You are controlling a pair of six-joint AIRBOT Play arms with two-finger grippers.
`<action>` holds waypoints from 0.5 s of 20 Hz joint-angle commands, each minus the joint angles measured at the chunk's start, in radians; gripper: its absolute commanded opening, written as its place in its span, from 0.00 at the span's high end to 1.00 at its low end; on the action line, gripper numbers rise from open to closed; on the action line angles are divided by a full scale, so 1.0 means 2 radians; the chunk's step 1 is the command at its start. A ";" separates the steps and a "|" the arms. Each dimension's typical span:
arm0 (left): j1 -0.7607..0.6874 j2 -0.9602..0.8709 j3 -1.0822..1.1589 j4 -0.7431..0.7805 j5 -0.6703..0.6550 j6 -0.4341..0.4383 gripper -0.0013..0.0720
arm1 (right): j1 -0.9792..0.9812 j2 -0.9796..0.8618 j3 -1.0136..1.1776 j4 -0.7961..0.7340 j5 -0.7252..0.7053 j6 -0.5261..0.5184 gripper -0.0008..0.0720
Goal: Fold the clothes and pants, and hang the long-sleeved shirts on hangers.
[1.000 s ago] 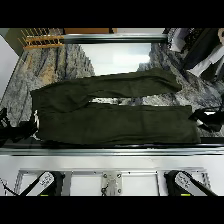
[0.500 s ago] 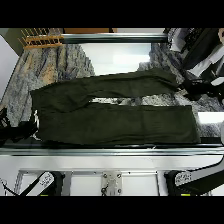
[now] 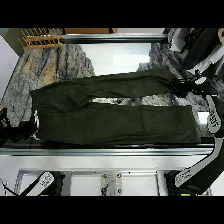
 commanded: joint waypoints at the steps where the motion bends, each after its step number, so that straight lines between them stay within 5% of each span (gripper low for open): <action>1: 0.001 0.000 0.000 0.001 -0.001 0.001 0.95 | 0.004 -0.006 0.002 0.001 -0.001 -0.001 0.76; 2: 0.001 0.000 0.000 0.001 -0.001 0.001 0.95 | 0.002 -0.003 0.002 -0.003 0.002 -0.001 0.96; 10: 0.001 0.000 0.000 0.002 0.000 0.001 0.95 | -0.005 0.118 -0.076 -0.203 0.096 0.019 0.96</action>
